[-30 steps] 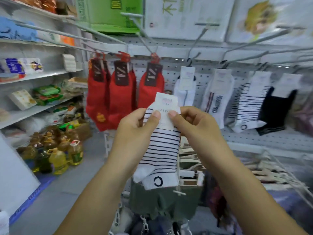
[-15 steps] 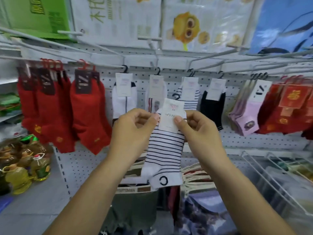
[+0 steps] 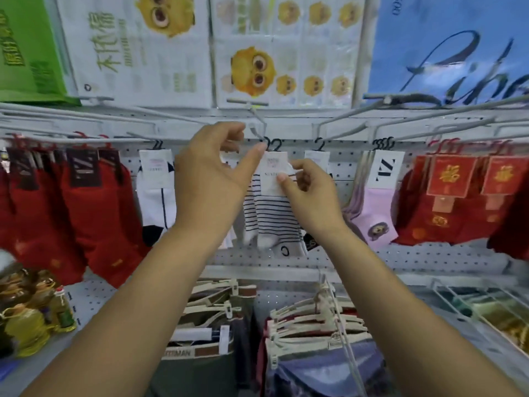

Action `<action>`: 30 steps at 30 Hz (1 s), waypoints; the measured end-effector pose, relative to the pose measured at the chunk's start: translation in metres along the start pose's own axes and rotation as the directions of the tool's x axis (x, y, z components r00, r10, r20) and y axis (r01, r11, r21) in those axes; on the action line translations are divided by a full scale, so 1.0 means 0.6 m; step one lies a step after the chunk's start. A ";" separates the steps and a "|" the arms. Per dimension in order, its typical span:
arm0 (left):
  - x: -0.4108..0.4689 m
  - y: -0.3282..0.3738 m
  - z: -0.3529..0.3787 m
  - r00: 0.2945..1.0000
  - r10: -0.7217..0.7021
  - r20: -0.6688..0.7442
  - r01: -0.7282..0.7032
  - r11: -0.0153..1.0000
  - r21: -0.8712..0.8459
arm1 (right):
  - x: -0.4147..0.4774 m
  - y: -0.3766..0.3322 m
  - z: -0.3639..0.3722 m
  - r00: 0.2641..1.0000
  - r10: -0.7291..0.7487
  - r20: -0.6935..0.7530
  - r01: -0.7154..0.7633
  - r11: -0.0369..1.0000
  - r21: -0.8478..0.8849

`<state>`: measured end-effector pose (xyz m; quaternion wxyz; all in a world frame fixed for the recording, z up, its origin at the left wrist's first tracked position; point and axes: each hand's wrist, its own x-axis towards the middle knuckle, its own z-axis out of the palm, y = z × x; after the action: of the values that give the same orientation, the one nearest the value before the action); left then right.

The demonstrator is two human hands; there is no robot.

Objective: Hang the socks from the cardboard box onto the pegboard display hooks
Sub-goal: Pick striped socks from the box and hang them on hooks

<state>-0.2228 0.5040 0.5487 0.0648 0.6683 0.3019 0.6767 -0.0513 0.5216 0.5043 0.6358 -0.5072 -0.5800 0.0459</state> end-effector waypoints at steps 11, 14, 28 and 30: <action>0.014 0.018 0.021 0.999 0.019 0.027 -0.020 1.000 0.006 | 0.053 0.024 0.017 0.986 0.010 0.165 -0.018 0.999 0.047; 0.013 0.019 0.020 0.999 0.023 0.038 -0.023 1.000 0.016 | 0.052 0.032 0.019 0.993 0.045 0.111 -0.051 0.997 0.056; -0.084 0.005 -0.047 0.972 -0.053 0.230 0.018 0.988 0.152 | -0.110 0.003 -0.077 0.994 0.105 0.026 -0.099 0.978 -0.181; -0.120 -0.007 -0.066 0.956 -0.063 0.287 0.026 0.991 0.133 | -0.159 -0.015 -0.100 0.996 0.081 0.044 -0.066 0.963 -0.261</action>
<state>-0.2544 0.4595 0.4872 0.0809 0.7563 0.3466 0.5490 -0.0401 0.4202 0.4560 0.5461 -0.6056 -0.5787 0.0070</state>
